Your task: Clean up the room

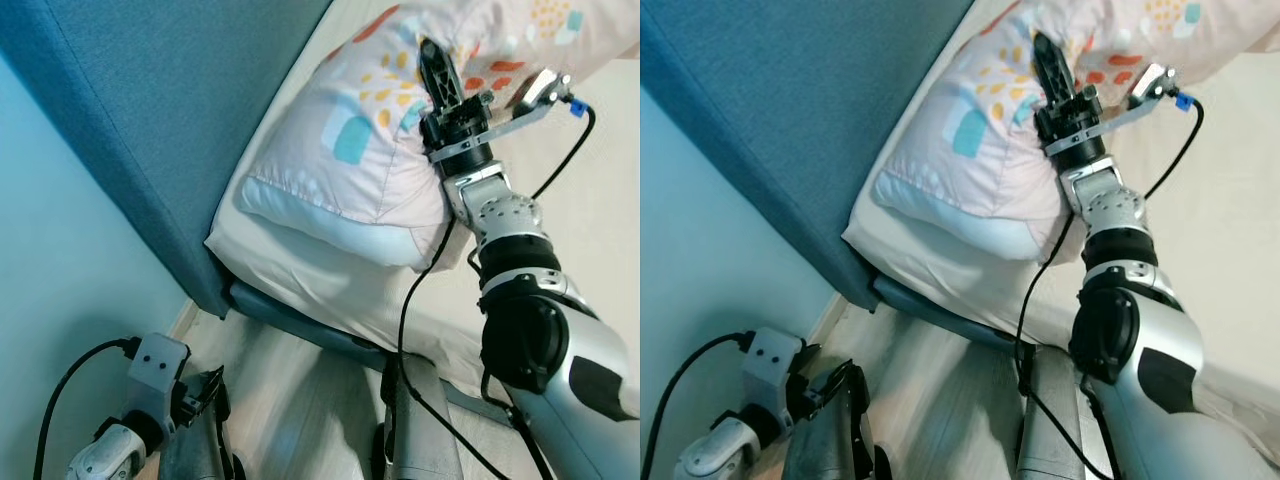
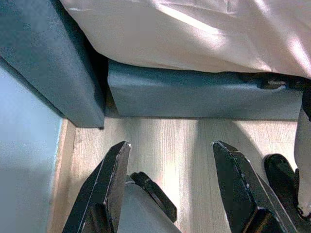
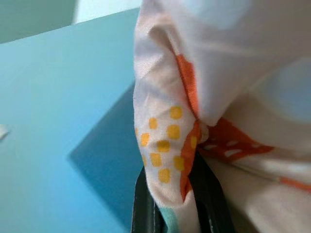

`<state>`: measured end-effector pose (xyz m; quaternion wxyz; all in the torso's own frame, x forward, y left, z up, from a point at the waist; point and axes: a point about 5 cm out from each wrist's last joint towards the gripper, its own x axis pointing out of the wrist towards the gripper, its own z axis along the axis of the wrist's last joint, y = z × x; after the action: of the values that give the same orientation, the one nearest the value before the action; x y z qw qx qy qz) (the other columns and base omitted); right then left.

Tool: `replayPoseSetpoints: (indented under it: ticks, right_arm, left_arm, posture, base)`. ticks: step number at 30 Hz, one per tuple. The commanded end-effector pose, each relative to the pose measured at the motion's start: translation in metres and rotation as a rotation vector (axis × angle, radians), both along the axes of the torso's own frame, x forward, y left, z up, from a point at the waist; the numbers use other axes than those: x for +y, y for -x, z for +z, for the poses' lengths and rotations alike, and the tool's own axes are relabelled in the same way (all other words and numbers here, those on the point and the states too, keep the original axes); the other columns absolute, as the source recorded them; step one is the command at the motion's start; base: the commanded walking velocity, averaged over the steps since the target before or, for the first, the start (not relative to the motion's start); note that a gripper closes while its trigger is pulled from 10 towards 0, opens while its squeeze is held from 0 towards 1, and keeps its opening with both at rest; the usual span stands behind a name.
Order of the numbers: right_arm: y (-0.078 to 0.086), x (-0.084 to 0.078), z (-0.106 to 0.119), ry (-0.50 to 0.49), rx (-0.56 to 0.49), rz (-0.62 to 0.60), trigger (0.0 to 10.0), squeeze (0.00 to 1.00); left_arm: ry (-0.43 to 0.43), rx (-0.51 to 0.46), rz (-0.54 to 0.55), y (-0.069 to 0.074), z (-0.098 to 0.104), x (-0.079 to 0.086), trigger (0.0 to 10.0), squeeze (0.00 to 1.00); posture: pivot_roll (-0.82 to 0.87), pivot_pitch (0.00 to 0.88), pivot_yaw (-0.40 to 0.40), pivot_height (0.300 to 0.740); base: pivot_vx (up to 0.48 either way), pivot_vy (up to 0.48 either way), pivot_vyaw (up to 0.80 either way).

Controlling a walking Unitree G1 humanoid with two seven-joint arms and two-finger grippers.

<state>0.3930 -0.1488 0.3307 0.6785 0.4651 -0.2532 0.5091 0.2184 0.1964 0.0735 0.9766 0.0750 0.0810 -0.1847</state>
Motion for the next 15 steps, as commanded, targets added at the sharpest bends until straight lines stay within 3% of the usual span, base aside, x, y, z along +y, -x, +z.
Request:
replayPoseSetpoints:
  ticks: [1,5,11,13,14,15]
  right_arm:
    - [0.012,0.011,0.032,-0.004,-0.189,0.107,0.0,0.0]
    - [0.023,0.02,0.048,0.019,-0.325,0.209,0.0,0.0]
    - [0.025,0.016,0.05,0.051,-0.355,0.206,0.0,0.0]
    - [0.016,0.013,0.027,0.145,-0.25,0.12,0.0,0.0]
    - [0.016,0.013,0.027,0.145,-0.25,0.12,0.0,0.0]
    - [0.008,0.011,0.005,0.226,-0.153,0.037,0.0,0.0]
  left_arm:
    - [0.006,0.049,0.009,0.007,-0.01,-0.001,10.0,0.0]
    - [0.001,0.047,0.014,0.008,-0.009,0.0,10.0,0.0]
    - [-0.002,0.048,0.018,0.008,-0.009,0.001,10.0,0.0]
    - [0.001,0.049,0.018,0.009,-0.01,0.001,10.0,0.0]
    - [0.001,0.049,0.018,0.009,-0.01,0.001,10.0,0.0]
    - [0.004,0.051,0.016,0.01,-0.01,-0.001,10.0,0.0]
  posture:
    - [0.21,0.312,-0.035,0.486]
    - [0.22,0.313,-0.031,0.486]
    - [0.22,0.315,-0.031,0.486]
    - [0.21,0.32,-0.03,0.486]
    - [0.21,0.32,-0.03,0.486]
    - [0.21,0.321,-0.029,0.486]
  base:
    - [0.0,0.0,0.0]
    - [0.0,0.0,0.0]
    - [0.0,0.0,0.0]
    - [0.0,0.0,0.0]
    - [0.0,0.0,0.0]
    - [0.0,0.0,0.0]
